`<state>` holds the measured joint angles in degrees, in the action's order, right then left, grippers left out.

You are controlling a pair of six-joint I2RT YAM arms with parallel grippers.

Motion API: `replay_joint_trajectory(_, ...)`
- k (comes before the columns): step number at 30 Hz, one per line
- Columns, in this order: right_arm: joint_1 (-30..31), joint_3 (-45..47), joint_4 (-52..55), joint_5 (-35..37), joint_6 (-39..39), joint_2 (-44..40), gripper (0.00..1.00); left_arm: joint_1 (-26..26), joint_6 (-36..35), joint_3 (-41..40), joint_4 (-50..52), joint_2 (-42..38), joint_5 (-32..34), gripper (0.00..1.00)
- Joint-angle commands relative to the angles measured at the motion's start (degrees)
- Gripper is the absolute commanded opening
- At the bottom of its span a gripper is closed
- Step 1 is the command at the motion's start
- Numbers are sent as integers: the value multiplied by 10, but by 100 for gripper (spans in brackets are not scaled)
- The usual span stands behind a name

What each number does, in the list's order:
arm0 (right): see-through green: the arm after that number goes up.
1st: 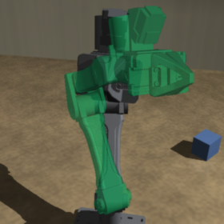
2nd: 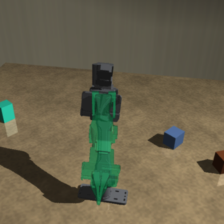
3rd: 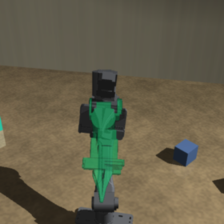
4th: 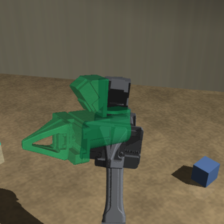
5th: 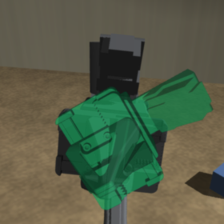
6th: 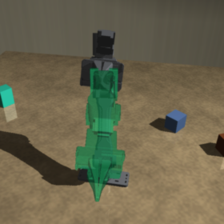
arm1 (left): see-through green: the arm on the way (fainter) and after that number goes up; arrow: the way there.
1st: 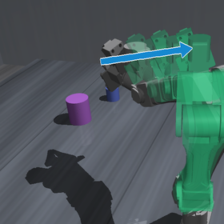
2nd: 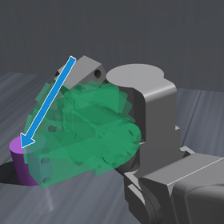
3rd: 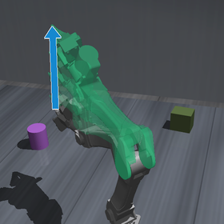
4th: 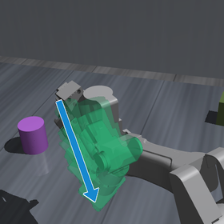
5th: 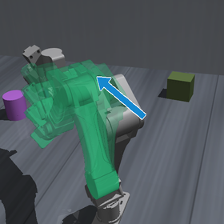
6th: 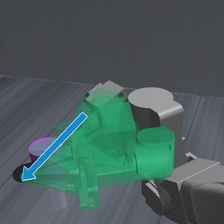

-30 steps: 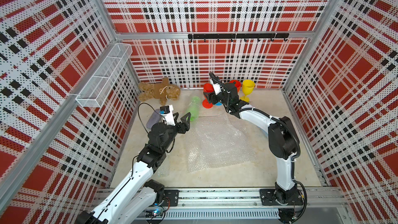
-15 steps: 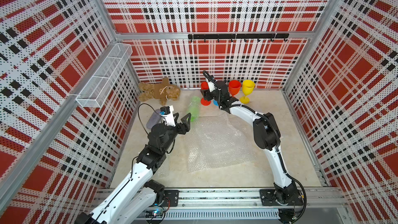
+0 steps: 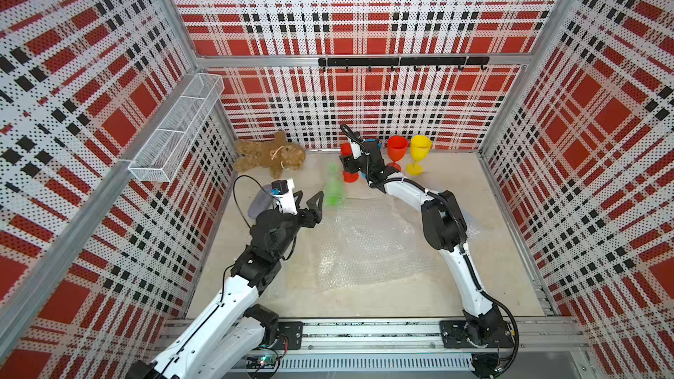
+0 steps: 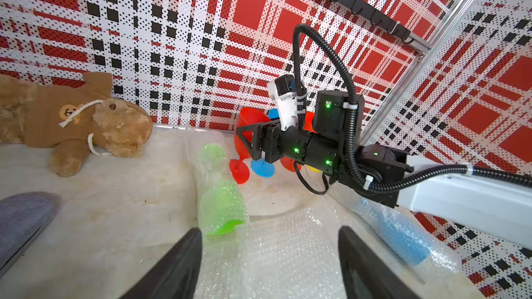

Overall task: Unpack wine glasses from bubble wrap
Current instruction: Place the wine glass at the center of the board.

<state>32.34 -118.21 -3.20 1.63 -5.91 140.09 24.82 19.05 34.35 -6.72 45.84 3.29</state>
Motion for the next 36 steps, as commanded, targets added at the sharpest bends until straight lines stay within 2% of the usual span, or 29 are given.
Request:
replay_joint_trajectory(1, -1, -13, 4, 11, -3, 12, 79, 3, -6, 4, 4, -4, 2, 76)
replay_joint_trajectory(7, 0, -4, 2, 11, -4, 5, 92, 3, -8, 4, 4, -3, 3, 76)
replay_joint_trajectory(9, -1, 1, -2, 11, -2, 0, 100, 3, -9, 5, 5, -3, 5, 76)
replay_joint_trajectory(26, -1, 24, -24, 0, 1, -54, 100, -13, -7, 3, 5, -3, 5, 76)
replay_joint_trajectory(36, -2, 29, -37, -22, 13, -107, 100, -32, 9, 2, 6, 2, 26, 77)
